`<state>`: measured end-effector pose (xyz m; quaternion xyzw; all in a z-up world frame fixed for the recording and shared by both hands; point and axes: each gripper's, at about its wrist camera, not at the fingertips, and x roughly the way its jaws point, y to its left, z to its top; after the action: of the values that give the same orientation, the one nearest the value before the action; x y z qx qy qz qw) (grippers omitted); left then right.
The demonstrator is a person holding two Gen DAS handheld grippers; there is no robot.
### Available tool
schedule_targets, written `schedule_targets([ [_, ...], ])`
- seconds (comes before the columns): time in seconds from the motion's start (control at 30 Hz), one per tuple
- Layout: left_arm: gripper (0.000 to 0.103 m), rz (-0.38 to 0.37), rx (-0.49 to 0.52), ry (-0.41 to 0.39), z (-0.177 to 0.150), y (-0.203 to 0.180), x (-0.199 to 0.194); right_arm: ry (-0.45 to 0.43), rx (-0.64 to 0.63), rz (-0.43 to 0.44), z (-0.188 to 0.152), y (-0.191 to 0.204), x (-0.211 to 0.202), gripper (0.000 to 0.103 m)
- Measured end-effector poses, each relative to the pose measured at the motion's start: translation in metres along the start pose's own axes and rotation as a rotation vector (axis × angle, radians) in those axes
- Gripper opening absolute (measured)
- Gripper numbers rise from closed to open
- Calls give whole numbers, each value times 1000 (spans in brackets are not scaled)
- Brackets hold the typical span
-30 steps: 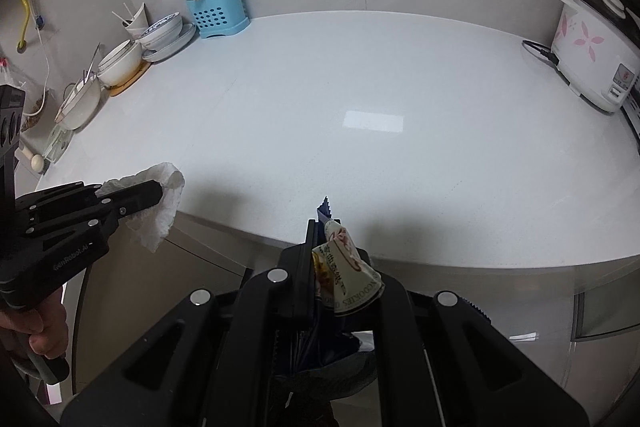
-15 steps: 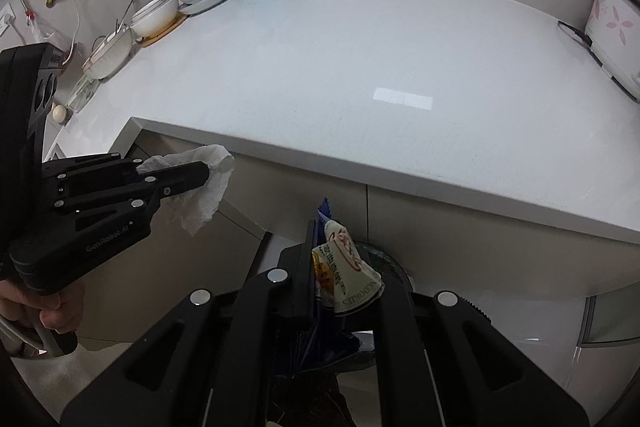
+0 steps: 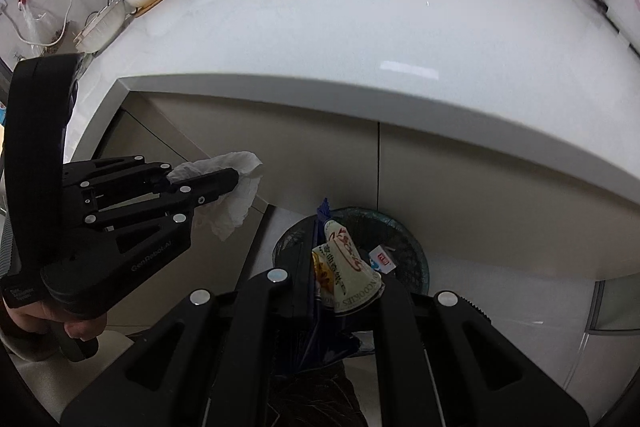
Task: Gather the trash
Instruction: 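Carry the snack packet and tissue down over the wastebasket with both tools, then open the right gripper over the wastebasket while the left gripper releases the tissue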
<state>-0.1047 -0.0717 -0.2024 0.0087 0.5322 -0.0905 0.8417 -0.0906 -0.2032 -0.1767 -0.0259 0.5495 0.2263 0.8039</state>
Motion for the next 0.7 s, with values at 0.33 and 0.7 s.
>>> schedule_targets([
  [0.33,9,-23,-21,77,-17,1,51,93,58,31,-28,-25,71,5],
  [0.7,9,-3,-88,135,-28,19,91,206,48,-5,-51,-39,137,8],
])
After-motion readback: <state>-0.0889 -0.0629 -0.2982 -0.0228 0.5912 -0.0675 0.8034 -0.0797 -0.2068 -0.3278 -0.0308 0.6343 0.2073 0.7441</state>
